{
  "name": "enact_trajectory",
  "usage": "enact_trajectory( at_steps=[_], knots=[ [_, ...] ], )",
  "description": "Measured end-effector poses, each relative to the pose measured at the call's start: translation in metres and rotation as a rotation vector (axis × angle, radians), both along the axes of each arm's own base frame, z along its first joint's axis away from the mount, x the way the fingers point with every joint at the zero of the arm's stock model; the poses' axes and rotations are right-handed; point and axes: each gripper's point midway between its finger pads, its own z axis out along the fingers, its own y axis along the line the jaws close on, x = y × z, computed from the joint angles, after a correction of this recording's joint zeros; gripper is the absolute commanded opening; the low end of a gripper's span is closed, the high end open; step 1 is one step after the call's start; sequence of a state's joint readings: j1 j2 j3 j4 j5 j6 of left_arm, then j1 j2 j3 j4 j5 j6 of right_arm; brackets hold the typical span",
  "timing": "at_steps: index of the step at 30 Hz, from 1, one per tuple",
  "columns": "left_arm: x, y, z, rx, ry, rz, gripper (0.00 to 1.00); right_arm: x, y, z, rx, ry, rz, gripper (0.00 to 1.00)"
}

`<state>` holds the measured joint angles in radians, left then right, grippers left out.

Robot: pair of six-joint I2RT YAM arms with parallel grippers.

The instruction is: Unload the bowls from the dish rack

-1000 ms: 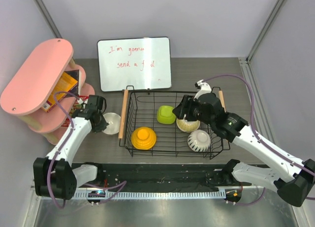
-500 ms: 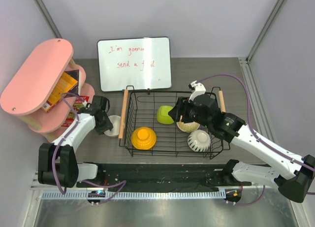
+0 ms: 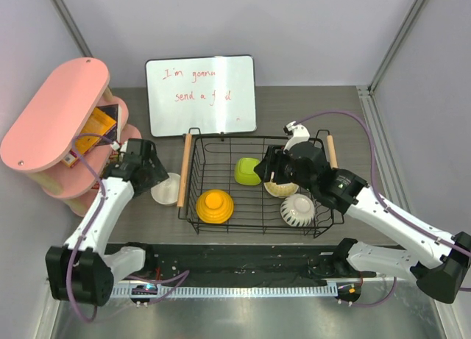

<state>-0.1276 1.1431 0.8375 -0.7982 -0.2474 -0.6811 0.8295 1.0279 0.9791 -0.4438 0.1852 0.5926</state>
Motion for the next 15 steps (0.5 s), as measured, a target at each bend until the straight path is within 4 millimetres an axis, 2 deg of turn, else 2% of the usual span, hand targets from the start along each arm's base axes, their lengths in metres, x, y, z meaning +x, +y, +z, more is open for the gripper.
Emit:
enact_trajectory(
  at_steps=[3, 5, 8, 11, 13, 15],
  knots=[
    [0.01, 0.003, 0.044, 0.006, -0.123, 0.013, 0.81, 0.001, 0.0, -0.002, -0.007, 0.004, -0.001, 0.62],
    [0.018, 0.005, 0.081, 0.008, -0.213, 0.021, 0.79, 0.002, 0.001, -0.007, -0.018, 0.013, -0.003, 0.62],
    [0.022, 0.004, 0.123, -0.002, -0.32, 0.007, 0.76, 0.003, 0.001, -0.012, -0.035, 0.024, -0.011, 0.63],
    [0.022, -0.005, 0.159, -0.042, -0.417, -0.049, 0.74, 0.005, 0.0, -0.015, -0.043, 0.028, -0.022, 0.63],
    [0.024, -0.018, 0.181, -0.087, -0.464, -0.117, 0.74, 0.008, -0.001, -0.018, -0.053, 0.032, -0.037, 0.64],
    [0.029, -0.033, 0.193, -0.121, -0.48, -0.185, 0.74, 0.01, -0.002, -0.024, -0.068, 0.042, -0.05, 0.64]
  ],
)
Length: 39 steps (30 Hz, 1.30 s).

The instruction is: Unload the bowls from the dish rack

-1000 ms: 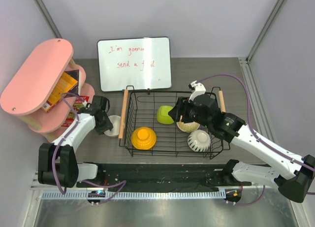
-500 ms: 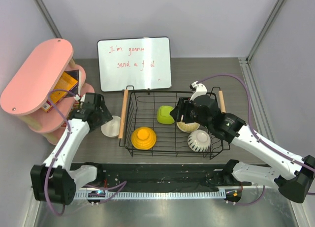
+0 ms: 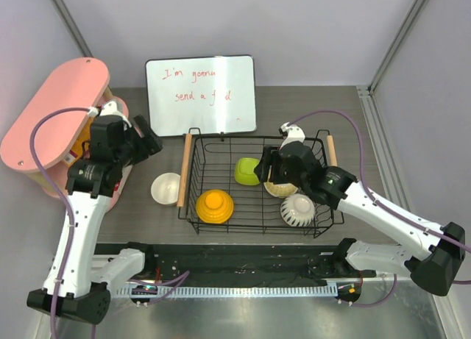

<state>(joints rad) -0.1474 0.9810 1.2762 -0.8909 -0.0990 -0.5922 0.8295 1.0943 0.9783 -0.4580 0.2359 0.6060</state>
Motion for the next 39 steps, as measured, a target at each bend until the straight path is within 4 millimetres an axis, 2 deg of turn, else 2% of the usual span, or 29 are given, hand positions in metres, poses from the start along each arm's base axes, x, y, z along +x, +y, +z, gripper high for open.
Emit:
enact_trajectory(
  at_steps=[2, 5, 9, 13, 17, 21, 25, 30, 34, 39],
  knots=[
    [0.005, -0.02, 0.004, -0.011, 0.003, -0.083, 0.75, 0.002, -0.003, -0.008, -0.029, 0.016, -0.021, 0.65],
    [0.011, -0.062, -0.002, 0.006, 0.044, -0.23, 0.76, 0.003, -0.01, -0.019, -0.071, 0.038, -0.05, 0.65],
    [0.019, -0.128, -0.027, 0.046, 0.134, -0.41, 0.76, 0.004, -0.018, -0.026, -0.094, 0.045, -0.089, 0.67],
    [0.01, -0.166, -0.049, 0.069, 0.193, -0.507, 0.78, 0.003, -0.025, -0.035, -0.12, 0.056, -0.116, 0.68],
    [0.006, -0.184, -0.058, 0.05, 0.184, -0.547, 0.8, 0.001, -0.031, -0.043, -0.143, 0.067, -0.128, 0.7],
    [0.011, -0.198, -0.084, 0.02, 0.225, -0.568, 0.82, 0.003, -0.033, -0.049, -0.164, 0.071, -0.138, 0.72],
    [0.025, -0.222, -0.125, 0.003, 0.306, -0.608, 0.88, 0.009, -0.032, -0.066, -0.218, 0.094, -0.141, 0.73],
    [0.033, -0.247, -0.175, -0.031, 0.426, -0.662, 0.88, 0.023, -0.035, -0.089, -0.268, 0.13, -0.155, 0.74],
    [0.041, -0.253, -0.19, -0.058, 0.45, -0.671, 0.89, 0.03, -0.04, -0.09, -0.276, 0.125, -0.164, 0.78],
    [0.055, -0.255, -0.184, -0.12, 0.419, -0.661, 0.89, 0.039, -0.036, -0.08, -0.269, 0.087, -0.151, 0.78]
  ],
)
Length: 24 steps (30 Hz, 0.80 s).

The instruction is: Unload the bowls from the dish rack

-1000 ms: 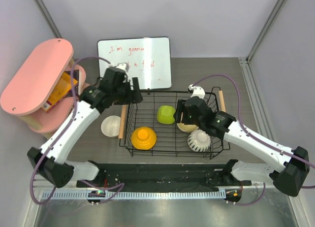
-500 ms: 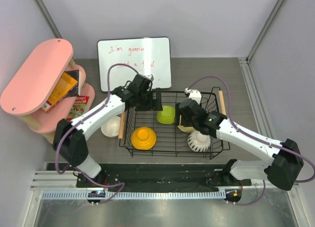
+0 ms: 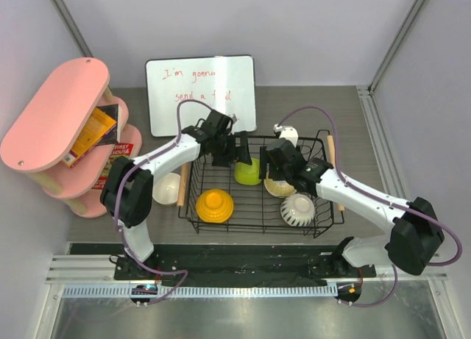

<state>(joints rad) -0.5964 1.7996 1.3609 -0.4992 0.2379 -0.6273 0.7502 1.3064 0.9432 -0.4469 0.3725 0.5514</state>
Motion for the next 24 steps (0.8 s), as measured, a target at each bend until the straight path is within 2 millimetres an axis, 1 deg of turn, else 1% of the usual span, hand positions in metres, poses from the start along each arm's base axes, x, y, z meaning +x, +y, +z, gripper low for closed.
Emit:
enact_trajectory(
  at_steps=[2, 4, 9, 11, 14, 18, 22, 23, 24],
  knots=[
    [0.002, 0.0, -0.002, -0.008, 0.01, 0.002, 0.89, 0.006, 0.004, 0.004, 0.003, -0.013, 0.005, 0.79],
    [0.003, -0.002, -0.008, -0.013, 0.021, 0.0, 0.89, 0.011, 0.009, 0.003, 0.0, -0.018, 0.011, 0.79],
    [0.008, -0.004, -0.026, -0.022, 0.054, -0.005, 0.89, 0.017, 0.012, -0.011, -0.024, 0.001, 0.013, 0.78],
    [0.01, -0.008, -0.023, -0.051, 0.047, -0.008, 0.89, 0.019, 0.013, -0.016, -0.028, 0.006, 0.011, 0.78],
    [0.013, -0.01, -0.024, -0.076, 0.034, -0.009, 0.89, 0.023, 0.014, -0.022, -0.034, 0.011, 0.007, 0.78],
    [0.016, -0.015, -0.024, -0.109, 0.004, -0.017, 0.89, 0.026, 0.015, -0.037, -0.057, 0.033, 0.006, 0.77],
    [0.014, -0.018, -0.027, -0.139, 0.001, -0.029, 0.88, 0.029, 0.016, -0.038, -0.05, 0.022, 0.002, 0.77],
    [0.01, -0.016, -0.033, -0.136, 0.018, -0.03, 0.88, 0.03, 0.016, -0.038, -0.048, 0.02, 0.001, 0.77],
    [0.012, -0.017, -0.035, -0.141, 0.003, -0.039, 0.88, 0.03, 0.016, -0.038, -0.048, 0.019, -0.001, 0.77]
  ],
)
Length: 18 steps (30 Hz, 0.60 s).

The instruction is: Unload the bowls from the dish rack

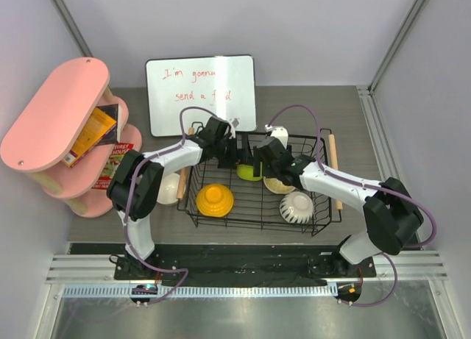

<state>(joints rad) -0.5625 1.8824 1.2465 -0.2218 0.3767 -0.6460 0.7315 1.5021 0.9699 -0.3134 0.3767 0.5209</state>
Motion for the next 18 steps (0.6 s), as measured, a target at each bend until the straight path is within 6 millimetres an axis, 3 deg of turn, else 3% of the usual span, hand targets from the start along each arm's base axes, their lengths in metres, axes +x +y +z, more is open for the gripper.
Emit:
enact_trajectory(
  at_steps=[18],
  knots=[
    [0.0, -0.012, 0.005, -0.141, -0.056, -0.033, 0.83, 0.003, 0.001, -0.002, 0.004, -0.006, -0.001, 0.7]
  ],
)
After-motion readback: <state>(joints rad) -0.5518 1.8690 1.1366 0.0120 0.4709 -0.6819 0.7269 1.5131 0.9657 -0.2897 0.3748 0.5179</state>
